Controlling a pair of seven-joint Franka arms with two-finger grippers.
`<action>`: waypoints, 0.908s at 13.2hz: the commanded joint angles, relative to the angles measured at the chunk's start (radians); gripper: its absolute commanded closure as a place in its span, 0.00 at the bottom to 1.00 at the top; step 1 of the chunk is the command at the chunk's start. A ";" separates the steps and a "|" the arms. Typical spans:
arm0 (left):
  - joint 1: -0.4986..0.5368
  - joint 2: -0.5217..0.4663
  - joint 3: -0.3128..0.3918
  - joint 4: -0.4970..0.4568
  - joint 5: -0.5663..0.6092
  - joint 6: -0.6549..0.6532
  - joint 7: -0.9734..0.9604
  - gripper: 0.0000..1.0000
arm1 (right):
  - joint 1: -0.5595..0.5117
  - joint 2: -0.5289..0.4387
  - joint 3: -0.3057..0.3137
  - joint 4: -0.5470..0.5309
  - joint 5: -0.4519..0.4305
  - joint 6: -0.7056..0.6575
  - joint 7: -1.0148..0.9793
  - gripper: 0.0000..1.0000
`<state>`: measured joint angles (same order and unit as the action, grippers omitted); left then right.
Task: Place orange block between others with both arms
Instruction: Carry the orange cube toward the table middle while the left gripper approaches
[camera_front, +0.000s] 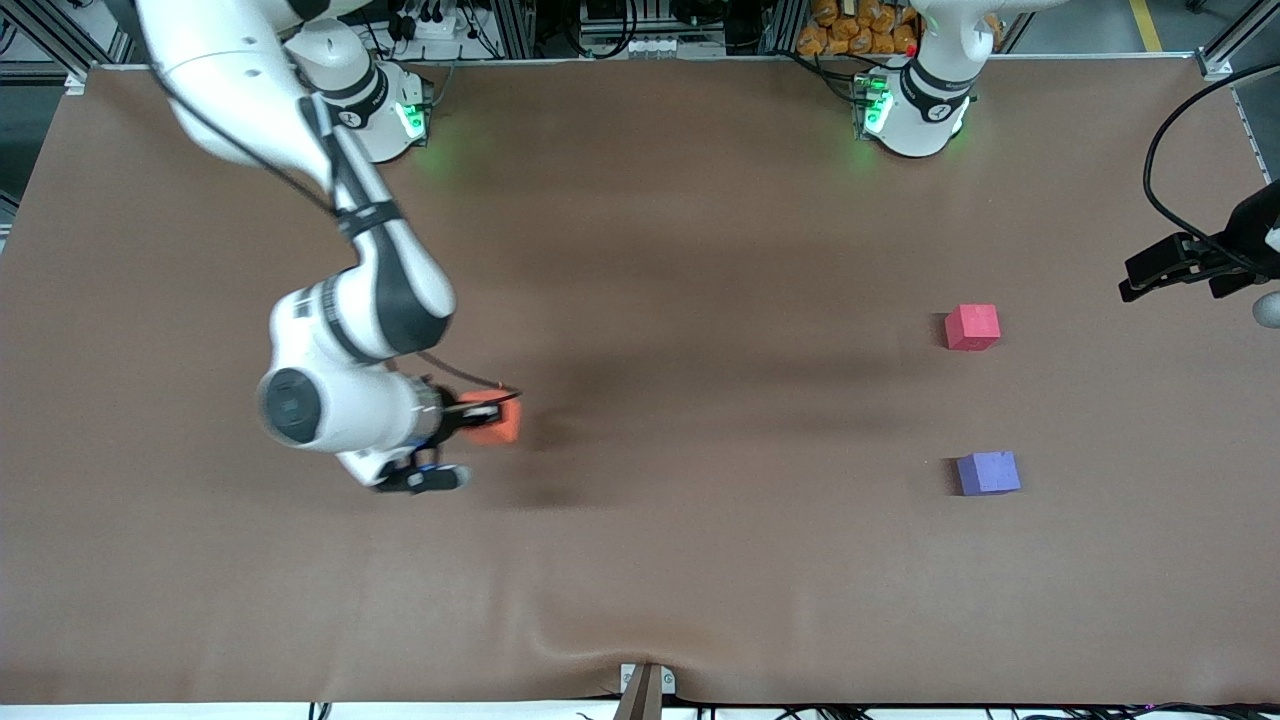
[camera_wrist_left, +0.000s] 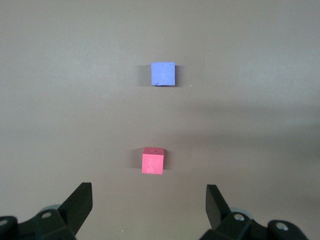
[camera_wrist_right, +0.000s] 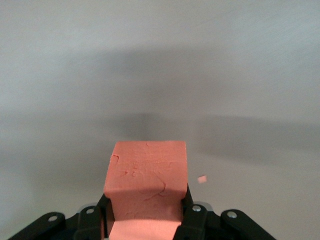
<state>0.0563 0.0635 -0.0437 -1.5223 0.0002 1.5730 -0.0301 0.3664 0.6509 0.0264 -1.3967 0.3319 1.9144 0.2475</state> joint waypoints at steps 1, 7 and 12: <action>0.011 -0.014 -0.002 0.001 0.000 -0.014 0.015 0.00 | 0.138 0.006 -0.048 -0.008 0.065 0.069 0.096 0.60; 0.011 0.007 0.007 0.002 0.004 0.012 0.001 0.00 | 0.368 0.079 -0.065 -0.015 0.140 0.264 0.268 0.52; 0.001 0.035 -0.002 0.001 0.001 0.013 -0.001 0.00 | 0.443 0.137 -0.082 -0.015 0.288 0.336 0.302 0.44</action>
<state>0.0604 0.0832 -0.0361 -1.5238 0.0003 1.5797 -0.0301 0.7832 0.7651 -0.0340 -1.4136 0.5760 2.2080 0.5406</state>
